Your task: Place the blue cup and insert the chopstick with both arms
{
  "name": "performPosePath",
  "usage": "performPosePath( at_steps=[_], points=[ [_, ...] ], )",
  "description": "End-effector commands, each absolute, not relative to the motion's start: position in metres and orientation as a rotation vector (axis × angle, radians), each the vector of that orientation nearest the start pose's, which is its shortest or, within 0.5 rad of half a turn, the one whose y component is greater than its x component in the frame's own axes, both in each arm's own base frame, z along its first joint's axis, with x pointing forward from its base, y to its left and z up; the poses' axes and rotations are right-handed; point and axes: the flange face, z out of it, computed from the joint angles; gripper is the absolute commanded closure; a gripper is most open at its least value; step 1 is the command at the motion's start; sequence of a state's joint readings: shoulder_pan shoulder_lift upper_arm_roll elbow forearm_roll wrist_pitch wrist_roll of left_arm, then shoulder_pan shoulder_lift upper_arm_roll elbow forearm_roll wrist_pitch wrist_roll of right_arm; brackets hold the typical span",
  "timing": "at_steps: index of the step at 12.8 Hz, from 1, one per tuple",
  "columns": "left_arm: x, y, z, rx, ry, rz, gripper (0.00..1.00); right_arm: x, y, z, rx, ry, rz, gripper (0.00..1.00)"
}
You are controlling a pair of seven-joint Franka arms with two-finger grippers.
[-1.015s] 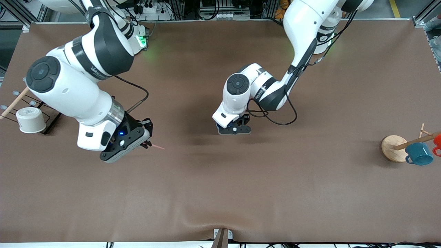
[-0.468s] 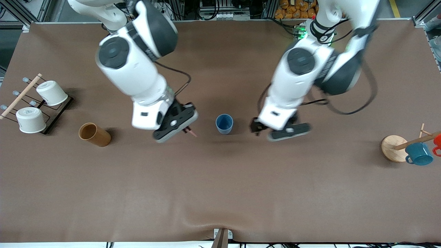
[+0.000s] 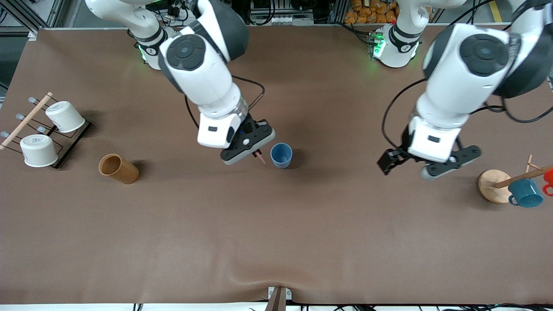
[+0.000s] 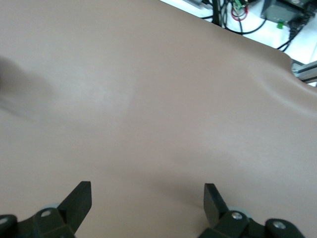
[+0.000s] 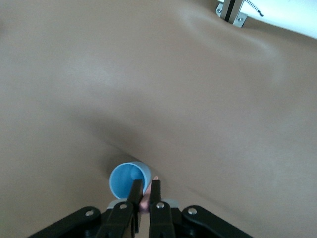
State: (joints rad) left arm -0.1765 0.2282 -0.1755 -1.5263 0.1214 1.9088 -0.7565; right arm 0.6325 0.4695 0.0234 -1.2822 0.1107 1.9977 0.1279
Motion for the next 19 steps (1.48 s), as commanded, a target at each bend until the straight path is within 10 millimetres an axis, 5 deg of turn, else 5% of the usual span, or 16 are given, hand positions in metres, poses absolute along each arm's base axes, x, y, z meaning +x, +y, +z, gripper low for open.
performPosePath(
  at_steps=[1, 4, 6, 10, 17, 19],
  points=[
    [0.608, -0.167, 0.56, -3.054, -0.549, -0.256, 0.0, 0.553, 0.46, 0.503, -2.86, -0.685, -0.267, 1.0],
    [0.603, -0.124, 0.594, -3.048, -0.498, -0.191, 0.0, 0.535, 0.48, 0.493, -2.869, -0.681, -0.235, 1.0],
    [0.592, -0.112, 0.613, -3.059, -0.416, -0.151, 0.0, 0.534, 0.482, 0.488, -2.881, -0.7, -0.244, 1.0],
    [0.58, -0.02, 0.643, -3.134, -0.263, -0.149, 0.0, 0.526, 0.502, 0.473, -2.877, -0.756, -0.279, 1.0],
    [0.556, 0.016, 0.658, -3.127, -0.306, -0.054, 0.0, 0.512, 0.521, 0.444, -2.926, -0.902, -0.331, 1.0],
    [0.545, 0.012, 0.667, -3.136, -0.305, -0.045, 0.0, 0.504, 0.528, 0.429, -2.912, -0.93, -0.35, 1.0]
  ],
)
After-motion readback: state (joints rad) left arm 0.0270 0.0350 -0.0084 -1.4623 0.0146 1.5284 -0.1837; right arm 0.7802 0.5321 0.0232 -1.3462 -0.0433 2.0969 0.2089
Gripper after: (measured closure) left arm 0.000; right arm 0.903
